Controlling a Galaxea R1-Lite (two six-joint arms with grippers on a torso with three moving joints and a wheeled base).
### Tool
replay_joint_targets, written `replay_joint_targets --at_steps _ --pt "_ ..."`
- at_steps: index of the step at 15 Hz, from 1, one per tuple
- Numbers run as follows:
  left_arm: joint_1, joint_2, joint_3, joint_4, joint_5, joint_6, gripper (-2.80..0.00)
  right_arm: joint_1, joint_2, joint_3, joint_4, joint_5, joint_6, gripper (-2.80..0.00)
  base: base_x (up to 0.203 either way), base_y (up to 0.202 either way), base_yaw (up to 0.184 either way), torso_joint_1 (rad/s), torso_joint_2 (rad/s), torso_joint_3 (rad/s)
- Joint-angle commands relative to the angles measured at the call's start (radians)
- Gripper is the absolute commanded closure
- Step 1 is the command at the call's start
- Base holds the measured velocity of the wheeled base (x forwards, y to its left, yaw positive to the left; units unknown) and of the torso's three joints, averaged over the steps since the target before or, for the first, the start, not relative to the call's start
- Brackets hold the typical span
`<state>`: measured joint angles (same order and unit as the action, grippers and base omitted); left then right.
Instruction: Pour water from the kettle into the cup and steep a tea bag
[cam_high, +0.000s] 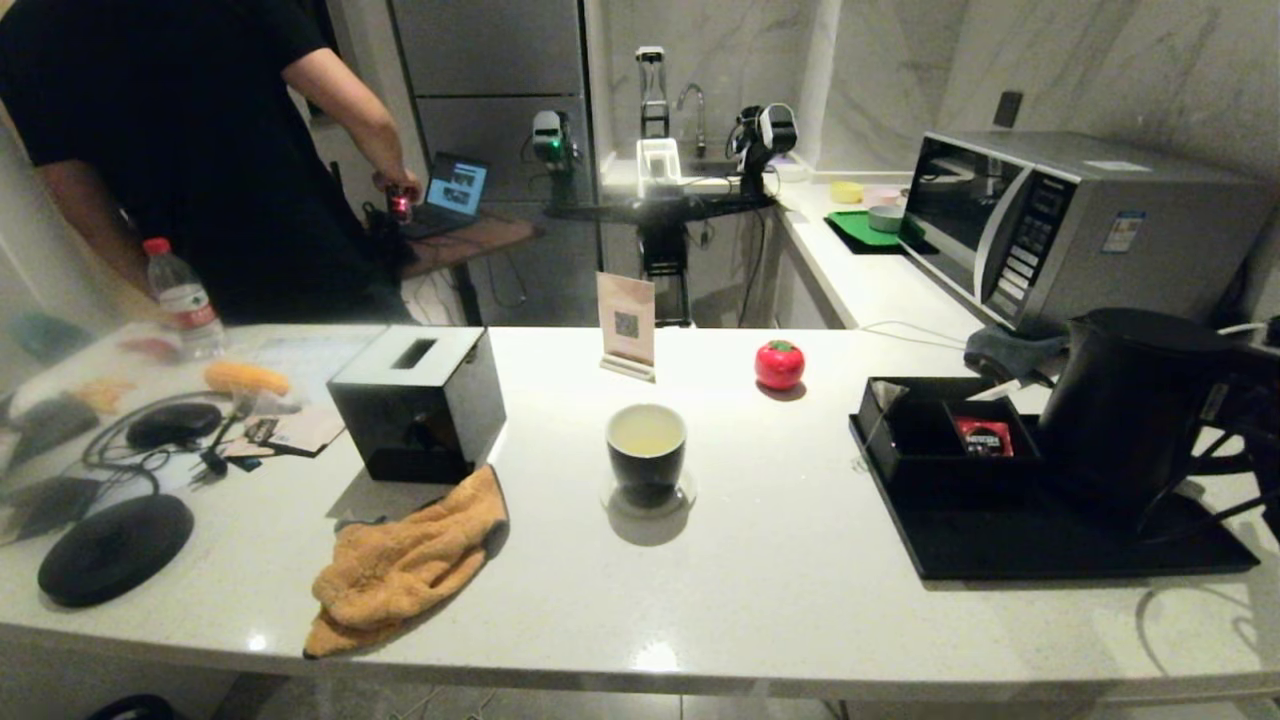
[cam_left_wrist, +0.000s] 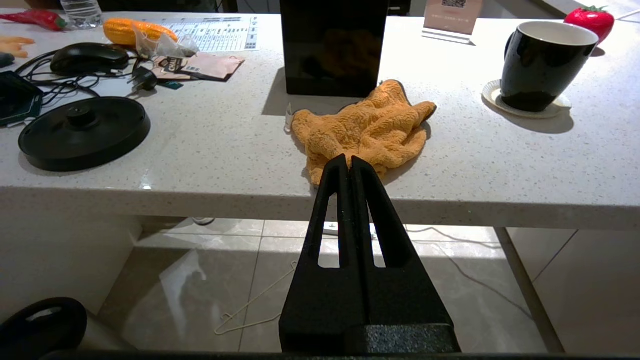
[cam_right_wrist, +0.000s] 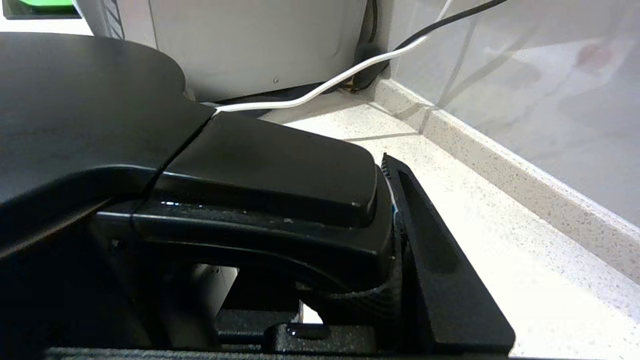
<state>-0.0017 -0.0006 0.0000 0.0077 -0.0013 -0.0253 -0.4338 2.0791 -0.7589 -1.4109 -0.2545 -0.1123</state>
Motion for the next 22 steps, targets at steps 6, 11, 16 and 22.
replay_joint_targets --at_steps 6,11,16,22 --pt "0.000 0.001 0.000 0.000 0.000 -0.001 0.00 -0.003 0.034 0.000 -0.022 -0.002 -0.004 0.00 0.000 0.000 0.000 0.000 0.00 0.000" --pt "0.000 0.001 0.000 0.000 0.000 -0.001 0.00 -0.002 0.039 0.007 -0.042 -0.002 -0.009 0.00 0.000 0.000 0.000 0.000 0.00 0.000" --pt "0.000 0.001 -0.001 0.000 0.000 0.000 0.00 -0.002 0.038 0.025 -0.045 -0.002 -0.009 0.00 0.000 0.000 0.000 0.000 0.00 0.000" --pt "0.000 0.001 0.000 0.000 0.000 0.001 0.00 -0.002 0.036 0.078 -0.083 -0.002 -0.010 -2.80 0.000 0.000 0.000 0.000 0.00 0.000"
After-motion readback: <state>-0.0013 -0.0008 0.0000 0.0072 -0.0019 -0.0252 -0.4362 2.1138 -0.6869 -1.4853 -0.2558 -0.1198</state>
